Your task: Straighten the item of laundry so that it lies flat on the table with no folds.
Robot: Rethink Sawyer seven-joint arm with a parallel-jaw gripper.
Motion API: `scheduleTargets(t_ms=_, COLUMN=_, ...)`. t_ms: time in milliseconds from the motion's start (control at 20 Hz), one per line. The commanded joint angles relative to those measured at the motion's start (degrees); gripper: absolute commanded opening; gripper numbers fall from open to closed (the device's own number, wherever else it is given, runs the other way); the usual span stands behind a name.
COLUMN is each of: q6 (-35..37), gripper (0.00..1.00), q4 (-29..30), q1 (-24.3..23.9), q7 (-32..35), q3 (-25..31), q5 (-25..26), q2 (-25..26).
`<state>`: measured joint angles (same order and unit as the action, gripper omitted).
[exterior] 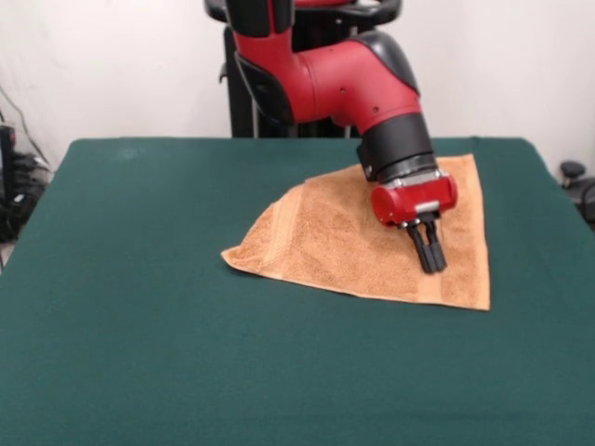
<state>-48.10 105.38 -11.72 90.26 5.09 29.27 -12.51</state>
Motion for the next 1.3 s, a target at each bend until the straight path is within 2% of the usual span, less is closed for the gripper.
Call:
scheduleTargets(t_ms=50, q6=2.2, gripper=0.0, q4=-12.8, q1=3.0, q7=6.8, q3=1.8, q5=-6.4, q2=6.6)
scheduleTargets(t_ms=500, q6=2.7, gripper=0.0, q4=-15.4, q1=5.0, q7=6.4, q3=0.8, q5=-9.5, q2=8.5)
scheduleTargets(t_ms=950, q6=3.3, gripper=0.0, q4=-16.4, q1=7.6, q7=5.6, q3=-0.5, q5=-15.6, q2=8.9)
scheduleTargets(t_ms=1300, q6=2.7, gripper=0.0, q4=-18.0, q1=8.6, q7=5.8, q3=-0.9, q5=-17.0, q2=9.9)
